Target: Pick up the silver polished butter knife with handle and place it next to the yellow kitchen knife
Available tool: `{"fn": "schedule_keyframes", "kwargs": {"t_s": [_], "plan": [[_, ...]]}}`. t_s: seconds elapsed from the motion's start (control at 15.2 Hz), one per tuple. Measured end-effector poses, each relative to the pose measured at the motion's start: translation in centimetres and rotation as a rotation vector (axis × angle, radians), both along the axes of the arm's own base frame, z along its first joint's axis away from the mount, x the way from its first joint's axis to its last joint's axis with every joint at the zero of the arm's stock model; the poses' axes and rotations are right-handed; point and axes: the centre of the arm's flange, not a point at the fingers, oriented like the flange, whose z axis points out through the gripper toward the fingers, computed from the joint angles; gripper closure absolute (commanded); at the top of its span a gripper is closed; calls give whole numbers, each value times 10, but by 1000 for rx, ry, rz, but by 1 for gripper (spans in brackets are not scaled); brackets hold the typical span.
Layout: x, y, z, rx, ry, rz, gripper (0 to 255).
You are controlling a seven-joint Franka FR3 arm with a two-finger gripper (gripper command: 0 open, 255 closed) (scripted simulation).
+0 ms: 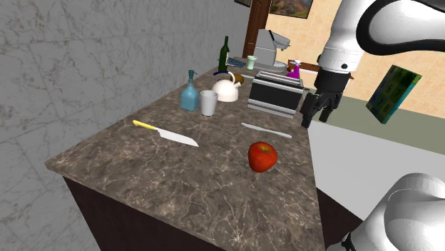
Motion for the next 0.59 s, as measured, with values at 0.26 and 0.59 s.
{"fn": "schedule_keyframes", "kwargs": {"t_s": [0.26, 0.59], "plan": [[13, -19, -13, 1, 0, 50, 0], [44, -62, -47, 3, -2, 171, 0]]}}
